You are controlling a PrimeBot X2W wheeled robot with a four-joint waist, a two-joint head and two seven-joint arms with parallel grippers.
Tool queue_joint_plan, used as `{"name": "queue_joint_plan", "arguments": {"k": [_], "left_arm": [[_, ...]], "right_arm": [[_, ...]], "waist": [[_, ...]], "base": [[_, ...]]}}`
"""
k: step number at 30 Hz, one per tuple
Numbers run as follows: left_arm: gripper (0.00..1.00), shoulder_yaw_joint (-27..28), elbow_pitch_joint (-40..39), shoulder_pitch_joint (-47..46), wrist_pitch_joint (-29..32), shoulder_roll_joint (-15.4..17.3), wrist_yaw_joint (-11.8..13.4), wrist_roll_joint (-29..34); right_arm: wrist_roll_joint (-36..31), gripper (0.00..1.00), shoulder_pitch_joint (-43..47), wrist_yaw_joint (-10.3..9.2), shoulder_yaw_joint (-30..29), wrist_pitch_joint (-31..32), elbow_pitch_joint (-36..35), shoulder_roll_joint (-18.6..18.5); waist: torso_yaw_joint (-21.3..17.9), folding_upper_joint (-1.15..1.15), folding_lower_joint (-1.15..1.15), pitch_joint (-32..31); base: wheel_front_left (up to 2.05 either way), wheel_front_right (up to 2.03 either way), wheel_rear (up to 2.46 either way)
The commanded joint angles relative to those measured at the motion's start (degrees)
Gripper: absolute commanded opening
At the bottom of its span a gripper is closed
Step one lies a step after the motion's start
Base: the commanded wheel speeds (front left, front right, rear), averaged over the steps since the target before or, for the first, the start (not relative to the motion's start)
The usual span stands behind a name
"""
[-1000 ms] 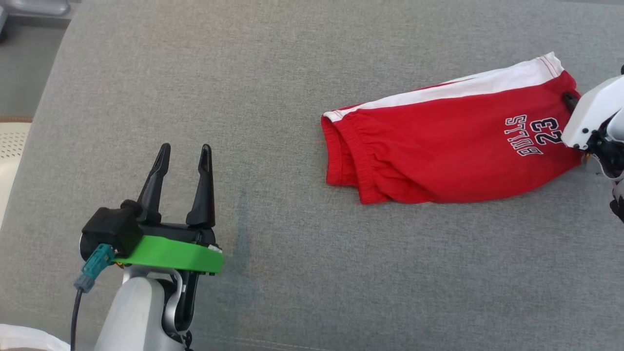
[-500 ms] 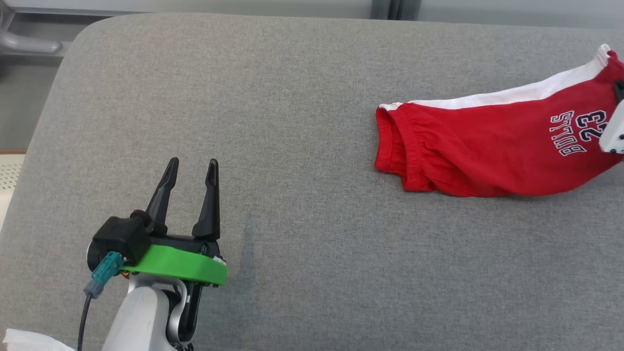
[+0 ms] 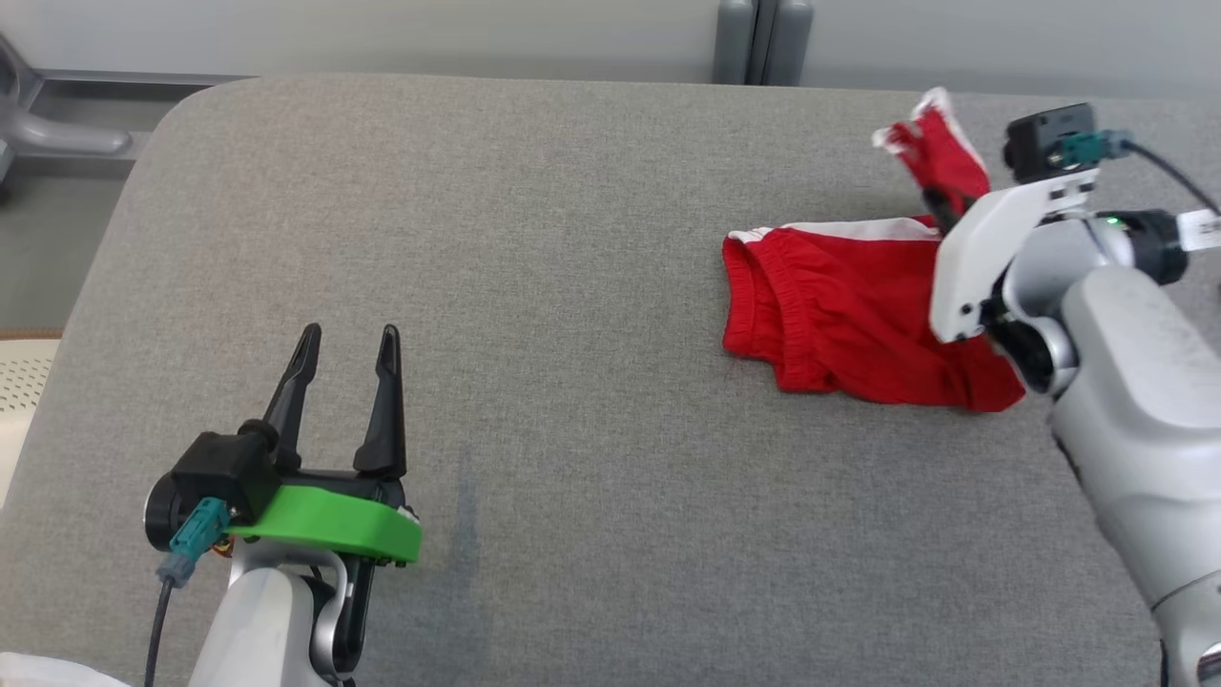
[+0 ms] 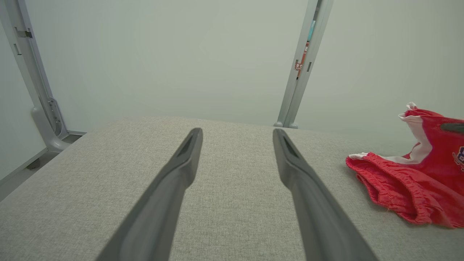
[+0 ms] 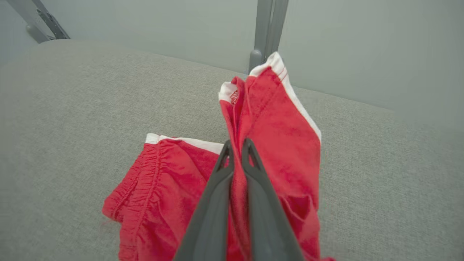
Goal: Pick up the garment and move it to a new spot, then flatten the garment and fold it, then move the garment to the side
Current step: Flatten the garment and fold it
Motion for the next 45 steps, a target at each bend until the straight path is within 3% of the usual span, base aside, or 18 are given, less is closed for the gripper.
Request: {"name": "queue_joint_plan", "arguments": {"k": [1,12,13,14,19,28,37,38,39,40,45], "left_arm": [[1.00,0.4,0.2,-0.7,0.0,-0.1,-0.1,0.6],[1.00,-0.7,1.5,-1.6,0.0,-1.0,-0.1,1.1],[1.00,-0.8,1.6,-1.6,0.0,-1.0,-0.1,1.2],[1.00,-0.7,1.6,-1.6,0.0,-1.0,-0.1,1.3],[1.00,0.2,2.1,-0.4,0.0,-0.7,-0.1,1.7],[1.00,1.1,1.9,1.9,0.0,-0.4,-0.1,1.4],[1.00,0.3,1.1,2.5,0.0,-0.6,-0.1,1.6],[1.00,0.0,1.1,2.4,0.0,-0.7,-0.1,1.5],[1.00,-0.3,1.0,2.1,0.0,-0.8,-0.1,1.4],[1.00,-0.7,1.0,1.7,0.0,-0.9,-0.1,1.3],[1.00,-2.3,1.0,0.0,0.0,-1.1,-0.1,0.6]], "right_arm": [[-0.9,0.00,1.3,-0.09,0.9,0.5,-0.3,1.2],[-5.8,0.00,1.6,-0.09,2.9,-0.5,5.7,11.1],[-5.7,0.35,1.7,-0.09,3.3,-0.7,6.0,11.5],[-5.2,1.00,1.9,-0.10,3.7,-0.9,6.3,11.9],[-1.2,1.00,2.8,-0.09,5.5,-1.5,5.0,13.2],[3.5,1.00,6.2,-0.09,3.2,-7.0,-3.3,9.2],[-5.8,1.00,14.6,-0.08,-9.3,-14.7,-5.6,5.1],[-6.4,0.70,14.9,-0.09,-10.3,-14.8,-5.2,5.3],[-7.1,0.26,15.1,-0.08,-11.2,-15.0,-4.7,5.5],[-8.1,0.00,15.3,-0.08,-11.5,-15.0,-4.1,5.5],[-10.4,0.00,12.2,-0.08,-12.2,-13.7,0.0,7.6]], "waist": [[0.2,0.00,0.00,-0.2],[1.3,0.00,0.00,0.4],[1.3,0.00,0.00,0.4],[1.2,0.00,0.00,0.4],[0.0,0.00,0.00,-0.6],[-3.8,0.00,0.00,-3.0],[-5.6,0.00,0.00,-3.7],[-5.5,0.00,0.00,-3.4],[-5.3,0.00,0.00,-3.2],[-5.0,0.00,0.00,-2.9],[-3.2,0.00,0.00,-1.0]], "base": [[0.00,0.00,0.00],[0.00,0.00,0.00],[0.00,0.00,0.00],[0.00,0.00,0.00],[0.00,0.00,0.00],[0.00,0.00,0.00],[0.00,0.00,0.00],[0.00,0.00,0.00],[0.00,0.00,0.00],[0.00,0.00,0.00],[0.00,0.00,0.00]]}}
